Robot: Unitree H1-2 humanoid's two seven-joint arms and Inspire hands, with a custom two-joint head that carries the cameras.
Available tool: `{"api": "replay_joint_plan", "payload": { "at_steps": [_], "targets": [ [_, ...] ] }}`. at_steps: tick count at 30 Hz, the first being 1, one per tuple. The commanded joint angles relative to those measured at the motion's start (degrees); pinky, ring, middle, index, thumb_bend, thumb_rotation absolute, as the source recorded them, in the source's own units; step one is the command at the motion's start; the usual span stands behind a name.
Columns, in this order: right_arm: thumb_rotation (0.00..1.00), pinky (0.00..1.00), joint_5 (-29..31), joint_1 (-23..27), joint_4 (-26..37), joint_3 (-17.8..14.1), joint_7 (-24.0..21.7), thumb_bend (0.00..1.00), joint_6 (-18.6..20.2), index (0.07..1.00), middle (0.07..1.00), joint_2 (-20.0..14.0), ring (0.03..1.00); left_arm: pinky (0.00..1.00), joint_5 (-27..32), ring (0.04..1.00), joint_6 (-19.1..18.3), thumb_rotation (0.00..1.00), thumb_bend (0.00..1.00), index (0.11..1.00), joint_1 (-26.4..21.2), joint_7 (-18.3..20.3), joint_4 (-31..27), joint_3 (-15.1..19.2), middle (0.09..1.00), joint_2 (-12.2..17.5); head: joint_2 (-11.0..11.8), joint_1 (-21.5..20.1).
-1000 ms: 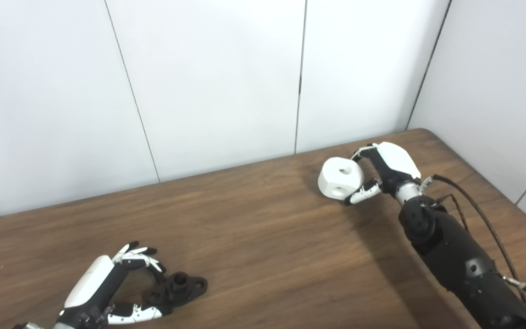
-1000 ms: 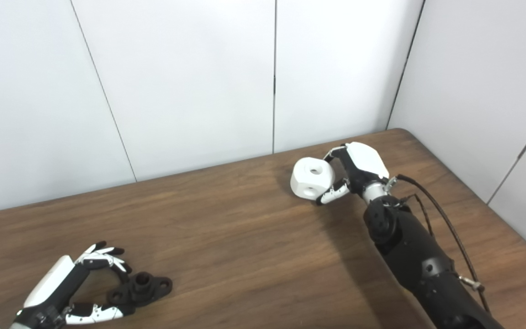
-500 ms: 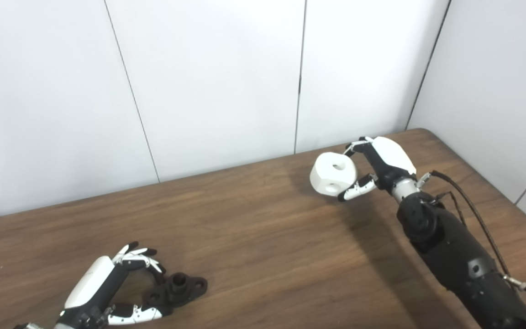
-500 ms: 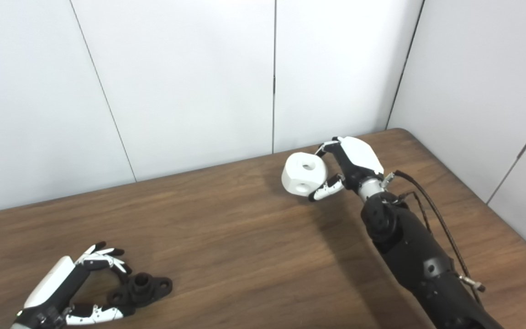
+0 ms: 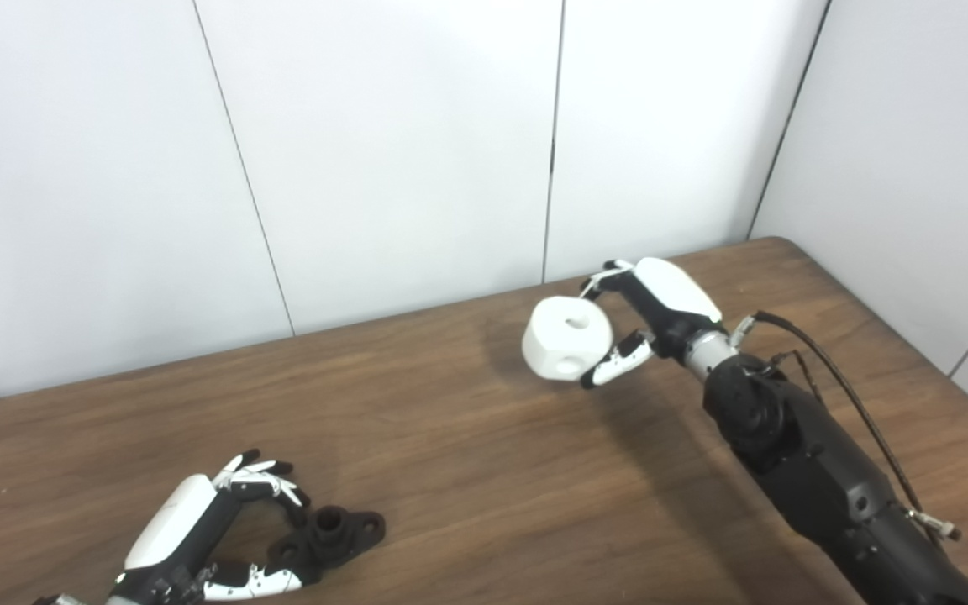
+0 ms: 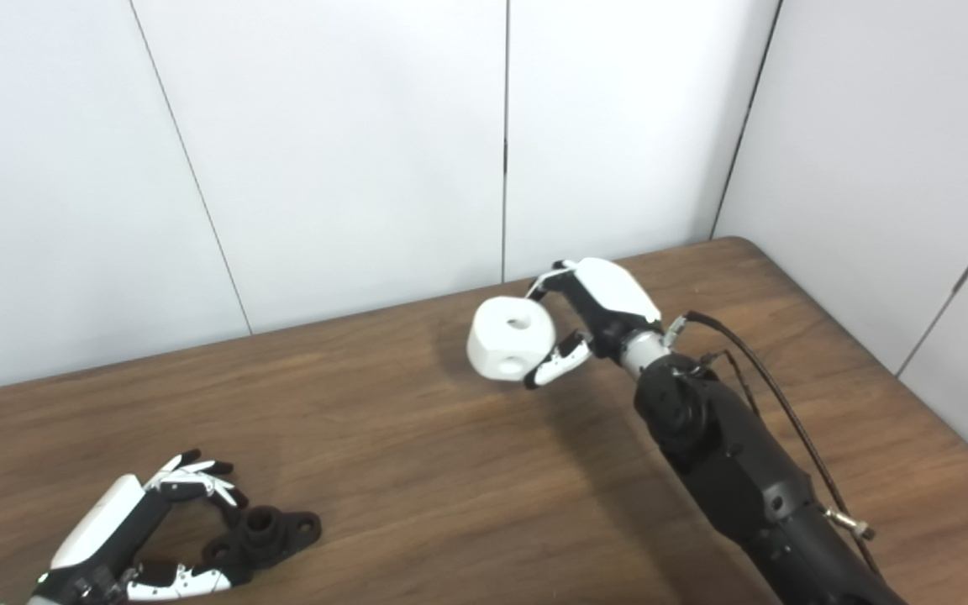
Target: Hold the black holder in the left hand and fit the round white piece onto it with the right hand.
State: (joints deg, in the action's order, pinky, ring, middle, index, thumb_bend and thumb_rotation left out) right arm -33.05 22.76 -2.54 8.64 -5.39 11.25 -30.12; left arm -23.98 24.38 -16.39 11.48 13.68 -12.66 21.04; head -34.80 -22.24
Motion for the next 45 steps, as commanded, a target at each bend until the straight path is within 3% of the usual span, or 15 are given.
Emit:
{"api": "replay_joint_plan", "payload": {
  "at_steps": [1, 6, 20, 32, 45],
  "targets": [
    [0.15, 0.92, -0.73, 3.14, 3.95, -0.01, -0.35, 0.53, -0.68, 0.482, 0.787, 0.18, 0.94, 0.98, -0.31, 0.855, 1.15, 0.05, 0.52, 0.481, -1.82, -0.74, 0.63, -0.24, 0.661, 0.07, -0.1, 0.1],
    [0.15, 1.0, -1.91, 3.91, 9.77, 1.87, -4.34, 0.53, 1.47, 0.481, 0.797, 2.32, 0.965, 0.97, -0.83, 0.852, 1.29, 0.04, 0.52, 0.481, -2.04, -1.5, 1.51, -0.63, 0.661, -0.49, -0.25, 1.16],
    [0.14, 1.0, -2.92, 6.5, 20.84, 6.32, -16.1, 0.53, 5.24, 0.48, 0.787, 7.28, 0.97, 0.98, -3.06, 0.862, 1.18, 0.05, 0.52, 0.482, -2.13, -4.03, 2.32, -2.14, 0.67, -1.77, -1.59, 7.7],
    [0.14, 1.0, -2.82, 8.72, 23.84, 8.57, -21.93, 0.53, 4.79, 0.479, 0.77, 9.71, 0.971, 1.0, -5.19, 0.87, -1.32, 0.05, 0.52, 0.481, -2.79, -4.03, 1.72, -3.71, 0.669, -2.53, -3.14, 12.21],
    [0.14, 1.0, -4.4, 10.72, 23.5, 9.93, -23.73, 0.52, -0.04, 0.479, 0.744, 9.11, 0.953, 1.0, -7.12, 0.872, -4.88, 0.05, 0.52, 0.481, -2.15, -3.82, -0.84, -5.14, 0.67, -3.68, -3.98, 18.01]
  ]
}}
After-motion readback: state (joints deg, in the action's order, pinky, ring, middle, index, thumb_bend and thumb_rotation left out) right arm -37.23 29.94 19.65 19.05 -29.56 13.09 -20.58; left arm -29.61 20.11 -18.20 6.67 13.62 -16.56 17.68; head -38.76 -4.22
